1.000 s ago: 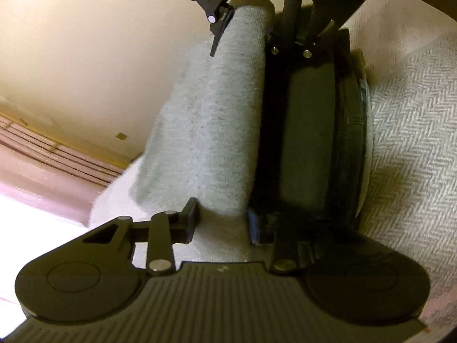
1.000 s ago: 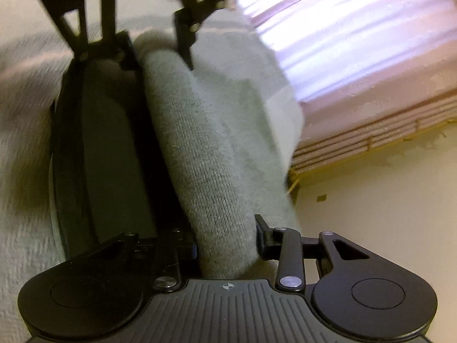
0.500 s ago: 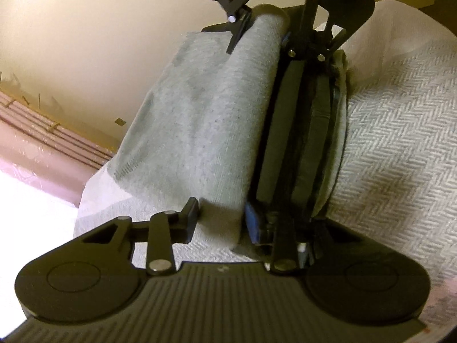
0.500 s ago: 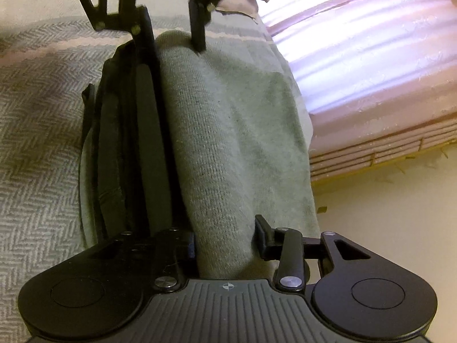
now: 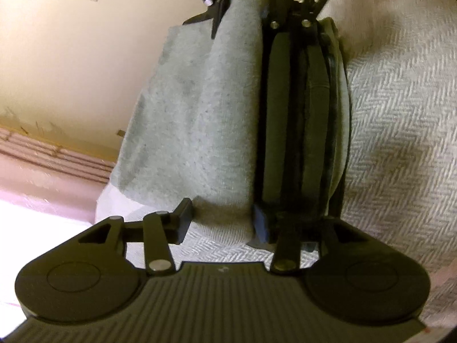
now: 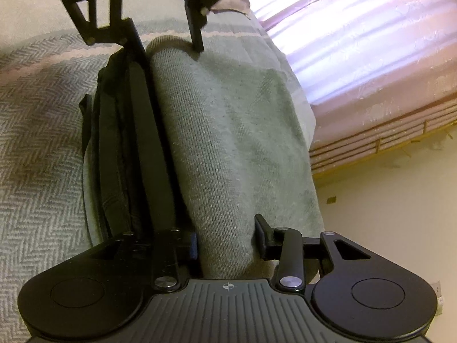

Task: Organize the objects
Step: 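Lower the grey garment onto the dark clothes stack with both grippers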

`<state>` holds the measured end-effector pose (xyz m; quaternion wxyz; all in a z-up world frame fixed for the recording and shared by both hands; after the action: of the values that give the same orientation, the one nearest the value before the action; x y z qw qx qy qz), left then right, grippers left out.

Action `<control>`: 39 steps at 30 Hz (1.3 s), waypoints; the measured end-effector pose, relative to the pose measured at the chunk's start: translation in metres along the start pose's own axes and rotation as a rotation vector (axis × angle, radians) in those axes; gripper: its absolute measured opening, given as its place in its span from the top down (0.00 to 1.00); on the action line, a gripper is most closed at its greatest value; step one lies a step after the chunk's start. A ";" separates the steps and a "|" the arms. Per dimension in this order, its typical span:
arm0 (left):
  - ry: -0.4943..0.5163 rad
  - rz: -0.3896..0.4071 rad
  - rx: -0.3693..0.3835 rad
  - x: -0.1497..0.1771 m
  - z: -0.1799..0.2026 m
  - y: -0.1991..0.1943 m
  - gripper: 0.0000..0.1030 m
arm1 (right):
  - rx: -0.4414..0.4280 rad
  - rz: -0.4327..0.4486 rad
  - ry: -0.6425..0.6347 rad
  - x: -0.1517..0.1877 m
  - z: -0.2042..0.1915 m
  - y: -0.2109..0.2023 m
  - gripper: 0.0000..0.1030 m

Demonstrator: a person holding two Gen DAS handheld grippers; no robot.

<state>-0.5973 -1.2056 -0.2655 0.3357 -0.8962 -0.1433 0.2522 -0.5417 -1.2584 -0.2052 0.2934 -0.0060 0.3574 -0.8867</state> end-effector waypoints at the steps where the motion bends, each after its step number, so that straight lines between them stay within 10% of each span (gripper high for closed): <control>1: -0.022 -0.002 0.010 -0.001 -0.002 -0.001 0.68 | 0.001 0.010 0.010 0.000 0.002 -0.002 0.68; 24: -0.135 -0.010 0.010 0.005 0.005 -0.021 0.68 | 0.006 0.054 -0.006 0.004 -0.003 -0.013 0.68; 31: -0.375 -0.007 0.091 0.011 -0.035 -0.064 0.68 | -0.048 0.007 0.052 0.022 0.002 -0.049 0.61; 39: -0.748 0.054 0.123 -0.019 -0.132 -0.031 0.69 | -0.121 0.067 0.477 0.030 0.074 -0.078 0.65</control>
<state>-0.5432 -1.2606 -0.1522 0.3065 -0.7240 -0.2167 0.5787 -0.5907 -1.2764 -0.1059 0.2291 0.1979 0.4688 -0.8298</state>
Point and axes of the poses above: each gripper's, at about its wrist camera, not at the fingertips, and y roughly the way its jaws point, z to its right, x to its underside, the point moved 9 cm from there along y, roughly the way its jaws point, and after that the axes turned 8 degrees about -y, right-handed, at the moved point
